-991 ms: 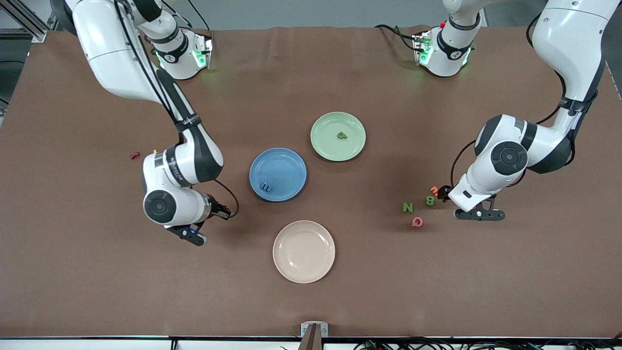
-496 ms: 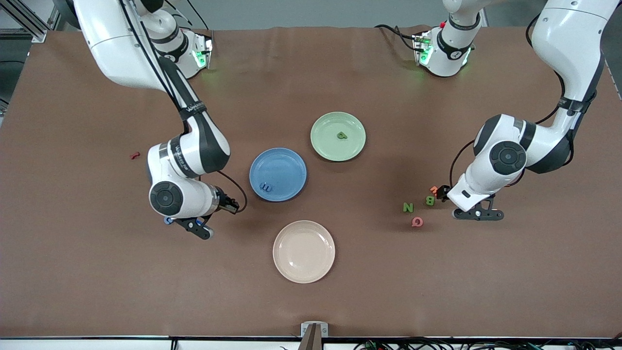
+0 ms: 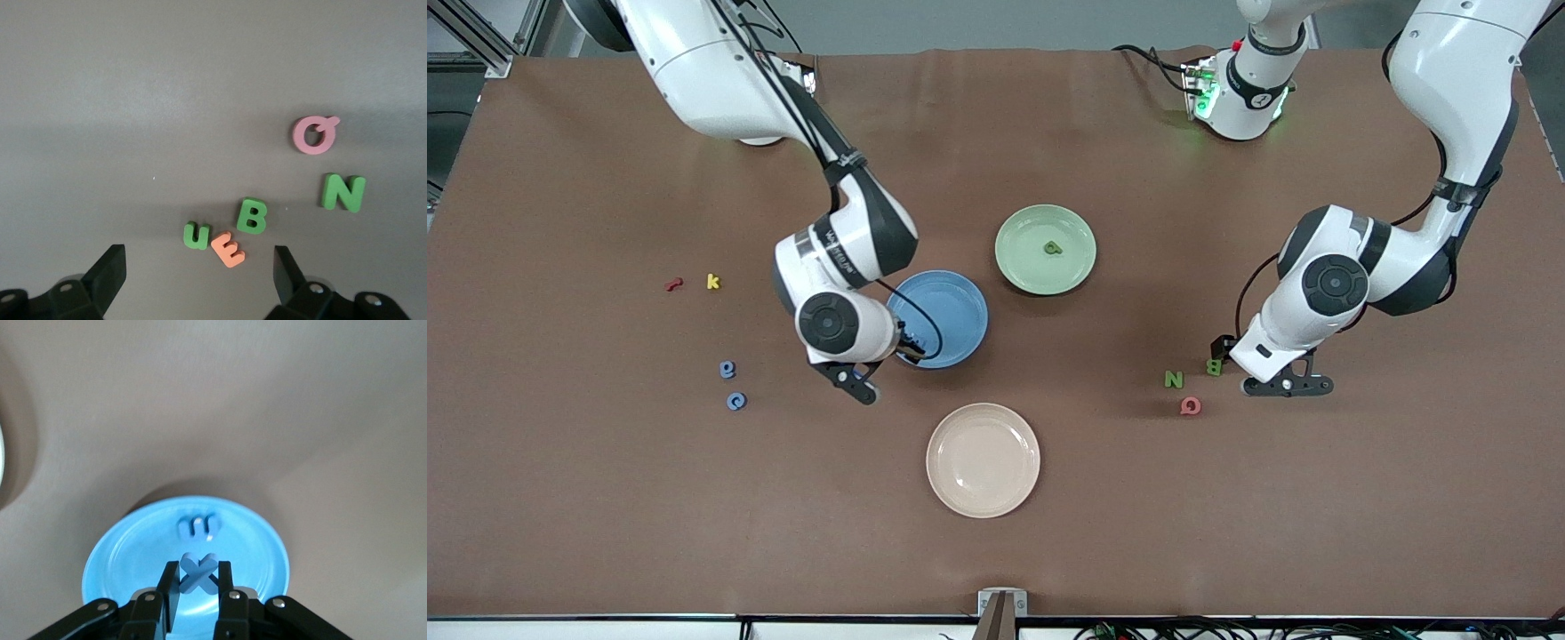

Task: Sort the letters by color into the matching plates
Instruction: 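Carry the blue x over the blue plate with the right gripper, then release the x onto the blue plate while the left gripper lowers to the green u, then grasp the green u with the left gripper while the right gripper withdraws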

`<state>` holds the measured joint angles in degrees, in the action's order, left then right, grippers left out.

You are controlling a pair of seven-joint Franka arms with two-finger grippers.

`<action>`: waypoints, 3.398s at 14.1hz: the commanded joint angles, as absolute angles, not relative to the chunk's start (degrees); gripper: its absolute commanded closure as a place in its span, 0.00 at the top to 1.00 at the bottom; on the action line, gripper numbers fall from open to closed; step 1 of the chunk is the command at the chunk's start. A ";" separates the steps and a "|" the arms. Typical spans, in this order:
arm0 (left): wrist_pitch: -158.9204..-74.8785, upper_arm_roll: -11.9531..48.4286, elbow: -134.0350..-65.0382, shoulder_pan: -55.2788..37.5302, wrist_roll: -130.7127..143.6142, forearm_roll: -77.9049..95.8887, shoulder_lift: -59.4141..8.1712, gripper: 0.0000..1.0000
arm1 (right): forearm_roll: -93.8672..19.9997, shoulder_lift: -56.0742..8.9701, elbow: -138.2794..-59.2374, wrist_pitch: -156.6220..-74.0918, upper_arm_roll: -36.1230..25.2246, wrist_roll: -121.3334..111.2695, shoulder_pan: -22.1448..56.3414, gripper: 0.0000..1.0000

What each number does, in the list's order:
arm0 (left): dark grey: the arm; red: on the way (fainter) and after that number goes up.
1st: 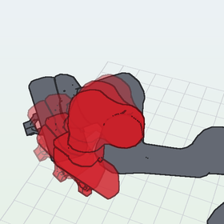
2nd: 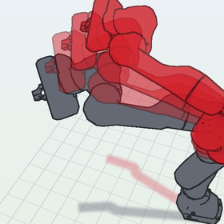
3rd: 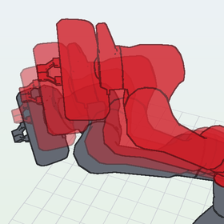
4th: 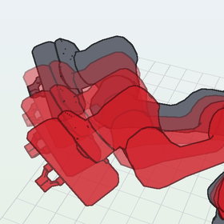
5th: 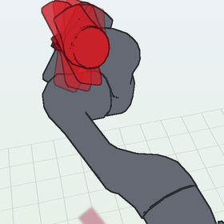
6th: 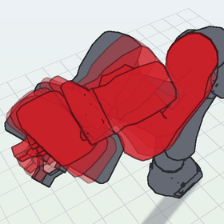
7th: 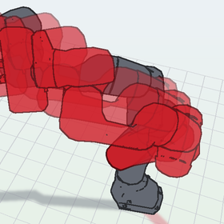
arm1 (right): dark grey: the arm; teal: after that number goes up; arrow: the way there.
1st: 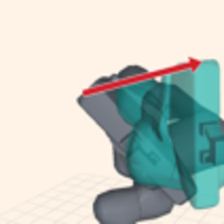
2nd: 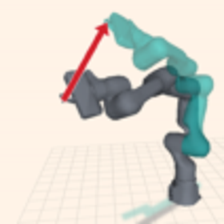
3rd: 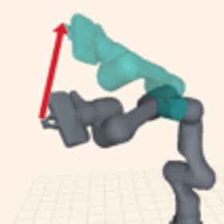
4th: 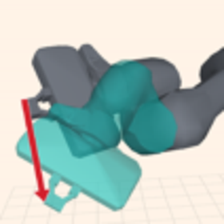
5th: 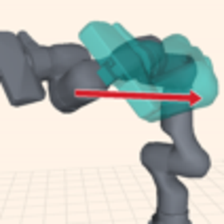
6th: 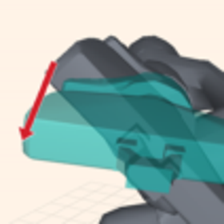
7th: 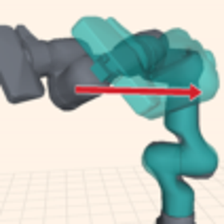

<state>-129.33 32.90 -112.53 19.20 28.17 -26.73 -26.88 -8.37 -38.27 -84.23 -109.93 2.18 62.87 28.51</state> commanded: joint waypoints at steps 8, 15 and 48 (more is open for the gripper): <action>-132.96 32.96 -112.67 24.51 27.51 -32.25 -32.68 0.65 | -10.20 -37.62 -88.41 -116.44 1.76 70.66 33.57 0.03; -134.30 33.31 -112.94 24.61 27.16 -32.17 -33.93 0.60 | -10.20 -38.75 -89.82 -122.43 1.67 72.69 35.24 0.03; -138.25 33.13 -116.10 24.79 25.31 -34.10 -35.60 0.50 | -9.40 -41.40 -89.12 -126.47 1.41 71.46 34.37 1.00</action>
